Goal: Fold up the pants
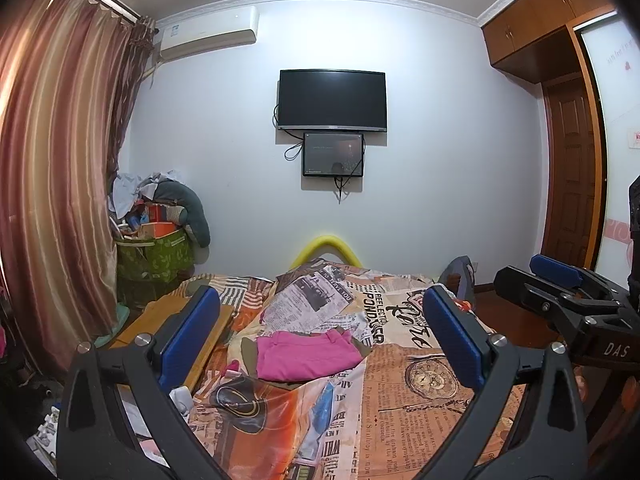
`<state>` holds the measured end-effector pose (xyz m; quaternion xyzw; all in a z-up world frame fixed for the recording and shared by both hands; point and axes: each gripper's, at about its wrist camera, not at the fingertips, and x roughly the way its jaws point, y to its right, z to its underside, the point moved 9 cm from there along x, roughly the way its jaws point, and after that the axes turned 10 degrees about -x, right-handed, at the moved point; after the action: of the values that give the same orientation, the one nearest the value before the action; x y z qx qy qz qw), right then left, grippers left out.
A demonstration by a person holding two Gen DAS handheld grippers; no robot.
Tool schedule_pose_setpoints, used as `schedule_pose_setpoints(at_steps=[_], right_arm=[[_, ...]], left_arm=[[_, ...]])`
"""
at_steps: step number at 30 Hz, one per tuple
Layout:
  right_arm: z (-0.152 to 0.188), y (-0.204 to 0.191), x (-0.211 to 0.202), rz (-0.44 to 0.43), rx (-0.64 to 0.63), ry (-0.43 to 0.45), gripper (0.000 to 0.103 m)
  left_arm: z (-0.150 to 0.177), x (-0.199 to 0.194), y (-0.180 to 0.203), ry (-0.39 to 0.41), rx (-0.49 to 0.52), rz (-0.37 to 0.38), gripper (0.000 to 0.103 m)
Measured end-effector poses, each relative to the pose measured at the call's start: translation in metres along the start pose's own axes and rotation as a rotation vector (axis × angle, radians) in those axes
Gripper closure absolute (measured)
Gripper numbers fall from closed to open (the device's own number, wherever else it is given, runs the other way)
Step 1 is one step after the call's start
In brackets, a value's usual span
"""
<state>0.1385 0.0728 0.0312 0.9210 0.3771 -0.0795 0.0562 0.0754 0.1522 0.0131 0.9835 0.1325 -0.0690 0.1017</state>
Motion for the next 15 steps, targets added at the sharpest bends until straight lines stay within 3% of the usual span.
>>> schedule_pose_setpoints(at_steps=[15], right_arm=[[0.0005, -0.0015, -0.0013, 0.004, 0.002, -0.002, 0.001]], left_arm=[[0.0013, 0.001, 0.0009, 0.002, 0.016, -0.002, 0.001]])
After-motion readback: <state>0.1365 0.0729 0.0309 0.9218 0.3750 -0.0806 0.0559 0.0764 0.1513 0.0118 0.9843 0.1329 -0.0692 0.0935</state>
